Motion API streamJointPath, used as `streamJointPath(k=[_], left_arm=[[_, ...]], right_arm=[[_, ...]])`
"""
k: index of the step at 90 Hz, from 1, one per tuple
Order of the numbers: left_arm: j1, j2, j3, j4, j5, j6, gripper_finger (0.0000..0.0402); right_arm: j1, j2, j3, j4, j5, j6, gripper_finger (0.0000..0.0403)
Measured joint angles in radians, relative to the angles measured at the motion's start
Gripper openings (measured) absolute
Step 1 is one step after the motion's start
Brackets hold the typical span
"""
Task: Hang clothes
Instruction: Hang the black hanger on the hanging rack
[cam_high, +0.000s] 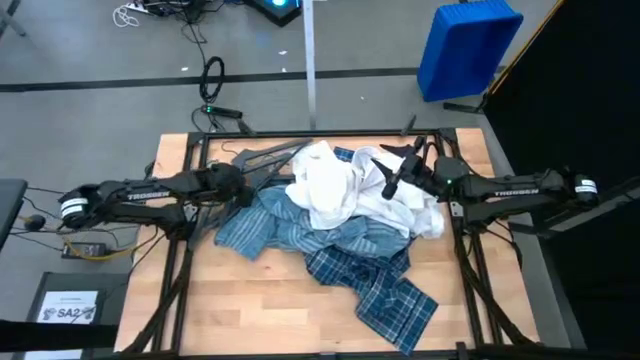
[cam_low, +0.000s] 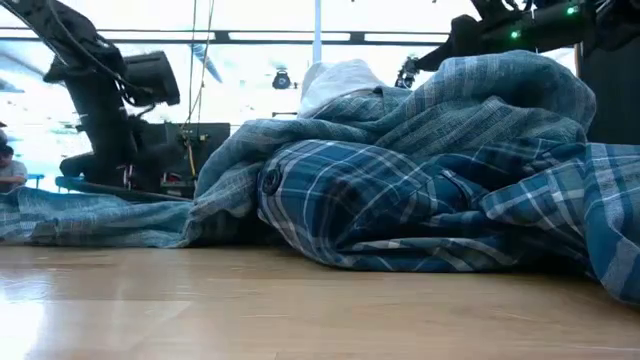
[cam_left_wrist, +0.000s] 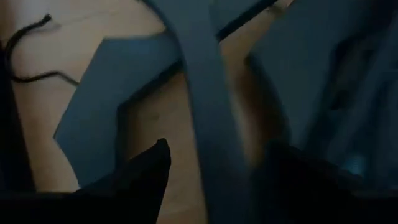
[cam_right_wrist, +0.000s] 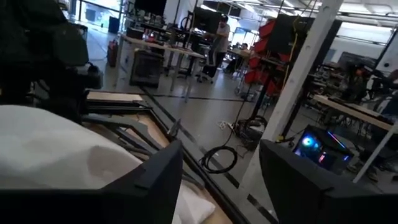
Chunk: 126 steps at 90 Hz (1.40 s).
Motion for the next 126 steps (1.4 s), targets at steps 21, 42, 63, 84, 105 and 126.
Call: streamJointPath(k=[21, 42, 63, 84, 105, 126], left_arm=[[0.000, 0.071, 0.012, 0.034, 0.027, -0.026, 0.0214], [0.000, 0.072, 0.084, 0.013, 0.051, 0.052, 0.0053], [-0.015, 0.072, 0.236, -0.075, 0.071, 0.118, 0.0053], [-0.067, 0.072, 0.523, -0.374, -0.164, 0.173, 0.0053], [-0.138, 0.070, 0.763, -0.326, -0.516, 0.434, 0.0053], [-0.130, 0.084, 0.795, 0.401, -0.571, 1.272, 0.0053]], right_arm=[[0.000, 0.000, 0.000, -0.014, 0.001, -0.001, 0.0185], [0.000, 0.000, 0.000, -0.015, 0.002, 0.000, 0.0174], [0.000, 0.000, 0.000, -0.015, 0.002, 0.008, 0.0165], [0.000, 0.000, 0.000, -0.015, 0.002, 0.009, 0.0165], [0.000, 0.000, 0.000, -0.013, 0.002, 0.010, 0.0159], [0.001, 0.000, 0.000, 0.028, 0.001, 0.097, 0.0157]])
